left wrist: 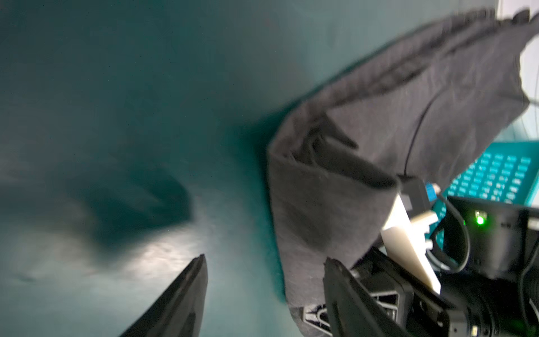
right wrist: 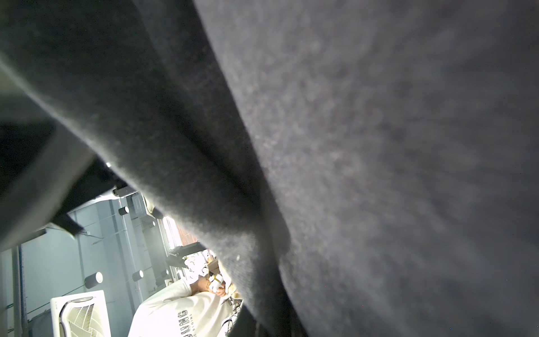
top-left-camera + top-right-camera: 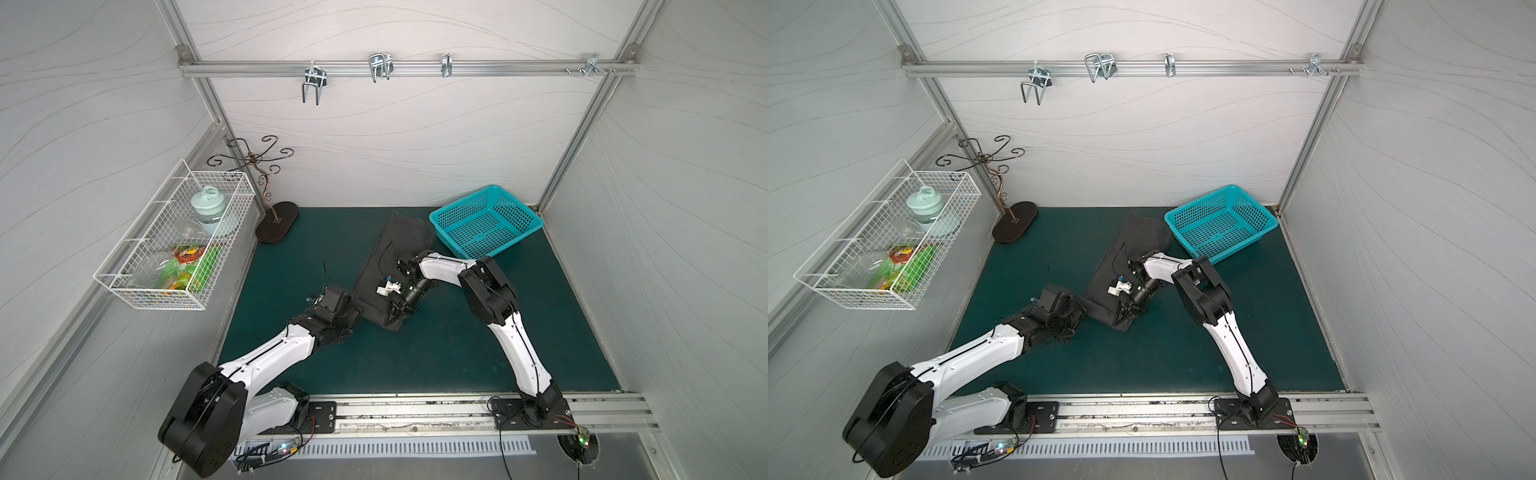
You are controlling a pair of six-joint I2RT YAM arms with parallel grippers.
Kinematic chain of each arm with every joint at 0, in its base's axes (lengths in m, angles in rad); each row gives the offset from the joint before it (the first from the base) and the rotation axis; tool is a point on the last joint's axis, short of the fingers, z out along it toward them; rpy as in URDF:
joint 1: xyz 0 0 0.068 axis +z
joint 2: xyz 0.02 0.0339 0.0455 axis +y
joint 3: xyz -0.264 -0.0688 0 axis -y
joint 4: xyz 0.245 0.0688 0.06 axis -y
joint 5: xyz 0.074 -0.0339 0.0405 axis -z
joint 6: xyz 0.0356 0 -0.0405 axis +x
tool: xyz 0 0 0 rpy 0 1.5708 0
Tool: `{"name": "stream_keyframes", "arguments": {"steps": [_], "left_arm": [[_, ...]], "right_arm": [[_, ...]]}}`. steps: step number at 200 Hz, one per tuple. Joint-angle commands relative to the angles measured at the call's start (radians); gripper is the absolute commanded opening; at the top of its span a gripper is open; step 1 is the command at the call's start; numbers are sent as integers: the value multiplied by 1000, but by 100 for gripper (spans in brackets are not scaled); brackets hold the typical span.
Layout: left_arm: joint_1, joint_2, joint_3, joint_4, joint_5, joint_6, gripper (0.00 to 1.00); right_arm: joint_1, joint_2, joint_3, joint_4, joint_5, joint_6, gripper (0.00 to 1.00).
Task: Roll up the long pants
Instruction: Roll the long pant at the center of the board.
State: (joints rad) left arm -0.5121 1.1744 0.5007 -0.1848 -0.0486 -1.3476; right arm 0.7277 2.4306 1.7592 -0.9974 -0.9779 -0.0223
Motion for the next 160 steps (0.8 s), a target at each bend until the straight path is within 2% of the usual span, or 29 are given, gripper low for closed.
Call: {"name": "stream_keyframes", "arguments": {"steps": [1,37,100,160], "left_arm": [[-59,20,24,133,-64,-15,69],[-81,43,-16,205,-109,-1,70],[-106,101,-143,370,-150,-47,72],[-111,245,-147,513,-129,-58,72]], "right_arm": [[4,105,-47,-123,106,62,0],[-4,113,-42,-115,93,65,0],[-36,111,-43,-94,69,79,0],[-55,124,-72,-67,-79,117,0]]}}
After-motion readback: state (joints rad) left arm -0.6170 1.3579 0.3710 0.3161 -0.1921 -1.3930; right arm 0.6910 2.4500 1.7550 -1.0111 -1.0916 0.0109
